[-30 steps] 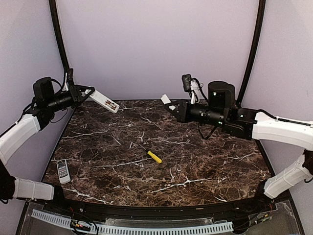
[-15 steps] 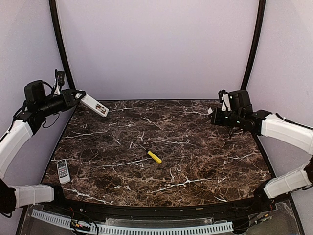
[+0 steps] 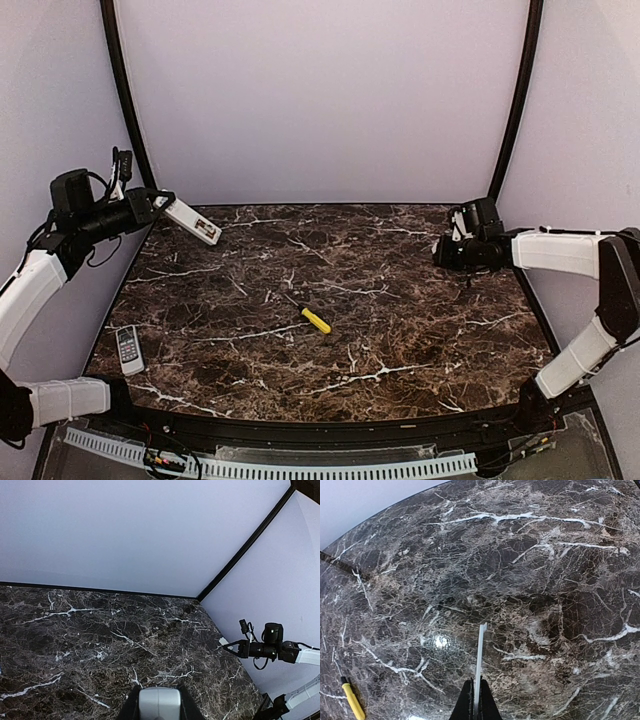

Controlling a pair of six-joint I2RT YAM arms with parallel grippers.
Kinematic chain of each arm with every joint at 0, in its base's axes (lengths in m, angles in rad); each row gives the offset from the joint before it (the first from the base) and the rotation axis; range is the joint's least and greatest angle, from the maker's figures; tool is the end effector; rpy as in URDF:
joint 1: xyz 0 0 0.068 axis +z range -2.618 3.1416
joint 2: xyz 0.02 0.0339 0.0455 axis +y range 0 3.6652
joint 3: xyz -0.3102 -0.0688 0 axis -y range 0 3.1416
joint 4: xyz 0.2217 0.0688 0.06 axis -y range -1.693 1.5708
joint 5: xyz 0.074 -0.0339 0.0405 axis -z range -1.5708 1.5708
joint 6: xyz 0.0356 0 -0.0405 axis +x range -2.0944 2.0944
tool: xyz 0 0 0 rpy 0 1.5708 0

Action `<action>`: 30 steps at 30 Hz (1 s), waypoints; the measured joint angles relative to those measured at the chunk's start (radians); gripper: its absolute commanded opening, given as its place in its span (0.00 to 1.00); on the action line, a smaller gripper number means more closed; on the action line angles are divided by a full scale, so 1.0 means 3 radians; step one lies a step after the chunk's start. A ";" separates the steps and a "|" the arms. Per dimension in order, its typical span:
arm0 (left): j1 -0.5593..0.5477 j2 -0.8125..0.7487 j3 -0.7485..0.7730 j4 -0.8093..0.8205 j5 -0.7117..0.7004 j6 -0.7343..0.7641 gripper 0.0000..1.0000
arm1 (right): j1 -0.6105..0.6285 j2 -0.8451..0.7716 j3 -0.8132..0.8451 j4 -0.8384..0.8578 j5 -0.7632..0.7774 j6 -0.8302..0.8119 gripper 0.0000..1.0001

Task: Unload the batteries from the remote control
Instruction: Place the battery cover at the center of the board.

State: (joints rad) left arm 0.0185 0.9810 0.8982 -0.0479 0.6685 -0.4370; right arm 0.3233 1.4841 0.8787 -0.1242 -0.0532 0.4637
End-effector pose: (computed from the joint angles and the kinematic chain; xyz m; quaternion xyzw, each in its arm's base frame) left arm 0.1748 -0.0188 0.3995 0.0504 0.7407 -0.3706 0.5581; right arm 0.2756 0.0943 0.2727 0.0532 0.9110 0.1789 0.3677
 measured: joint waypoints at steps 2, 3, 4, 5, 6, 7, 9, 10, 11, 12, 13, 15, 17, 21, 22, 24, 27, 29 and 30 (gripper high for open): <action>0.0001 0.0000 -0.0001 0.0001 0.0000 0.0000 0.00 | -0.0003 0.0094 0.0070 -0.0052 0.0085 -0.0057 0.00; 0.0001 0.0000 -0.0005 0.0001 0.0000 0.0000 0.00 | -0.0005 0.0144 0.0122 -0.0088 0.0126 -0.0085 0.00; 0.0001 0.0000 -0.0008 0.0000 0.0000 0.0000 0.00 | -0.0006 0.0191 0.0177 -0.0114 0.0167 -0.0114 0.00; 0.0001 0.0000 -0.0011 0.0001 0.0000 0.0000 0.00 | -0.0006 0.0234 0.0224 -0.0131 0.0205 -0.0137 0.00; 0.0001 0.0000 -0.0013 -0.0001 0.0000 0.0000 0.00 | -0.0008 0.0271 0.0264 -0.0142 0.0234 -0.0155 0.00; 0.0001 0.0000 -0.0014 -0.0001 0.0000 0.0000 0.00 | -0.0009 0.0309 0.0301 -0.0156 0.0270 -0.0175 0.00; 0.0001 0.0000 -0.0014 -0.0001 0.0001 -0.0001 0.00 | -0.0009 0.0385 0.0361 -0.0187 0.0327 -0.0209 0.00; 0.0001 0.0000 -0.0014 0.0000 0.0001 -0.0001 0.00 | -0.0009 0.0437 0.0395 -0.0202 0.0357 -0.0221 0.00; 0.0001 0.0000 -0.0014 0.0000 0.0001 -0.0001 0.00 | -0.0009 0.0479 0.0417 -0.0211 0.0380 -0.0226 0.00; 0.0001 0.0000 -0.0015 -0.0001 0.0001 -0.0001 0.00 | -0.0009 0.0535 0.0440 -0.0220 0.0404 -0.0234 0.00; 0.0001 0.0000 -0.0015 -0.0001 0.0001 -0.0001 0.00 | -0.0009 0.0580 0.0455 -0.0228 0.0420 -0.0238 0.00; 0.0001 0.0000 -0.0015 0.0000 0.0001 -0.0001 0.00 | -0.0009 0.0687 0.0490 -0.0253 0.0449 -0.0251 0.00; 0.0001 0.0000 -0.0018 0.0001 0.0005 -0.0003 0.00 | -0.0009 0.0791 0.0523 -0.0292 0.0473 -0.0267 0.01; 0.0001 0.0014 -0.0042 0.0024 0.0045 -0.0031 0.00 | -0.0009 0.0946 0.0563 -0.0341 0.0465 -0.0282 0.07; 0.0001 0.0023 -0.0048 0.0032 0.0056 -0.0041 0.00 | -0.0009 0.0970 0.0571 -0.0348 0.0454 -0.0280 0.09; 0.0001 0.0053 -0.0058 0.0036 0.0092 -0.0057 0.00 | -0.0009 0.0996 0.0589 -0.0369 0.0437 -0.0282 0.15; 0.0001 0.0086 -0.0064 0.0039 0.0108 -0.0067 0.00 | -0.0009 0.1021 0.0615 -0.0383 0.0429 -0.0282 0.21; 0.0001 0.0090 -0.0065 0.0042 0.0117 -0.0074 0.00 | -0.0009 0.1034 0.0627 -0.0387 0.0422 -0.0272 0.25; 0.0000 0.0090 -0.0067 0.0046 0.0125 -0.0076 0.00 | -0.0009 0.1039 0.0629 -0.0388 0.0417 -0.0278 0.26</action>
State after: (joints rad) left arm 0.0185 1.0080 0.8780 -0.0341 0.7059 -0.4599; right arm 0.3206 1.7958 1.0676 -0.2405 0.0719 0.3801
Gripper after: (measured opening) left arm 0.209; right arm 0.228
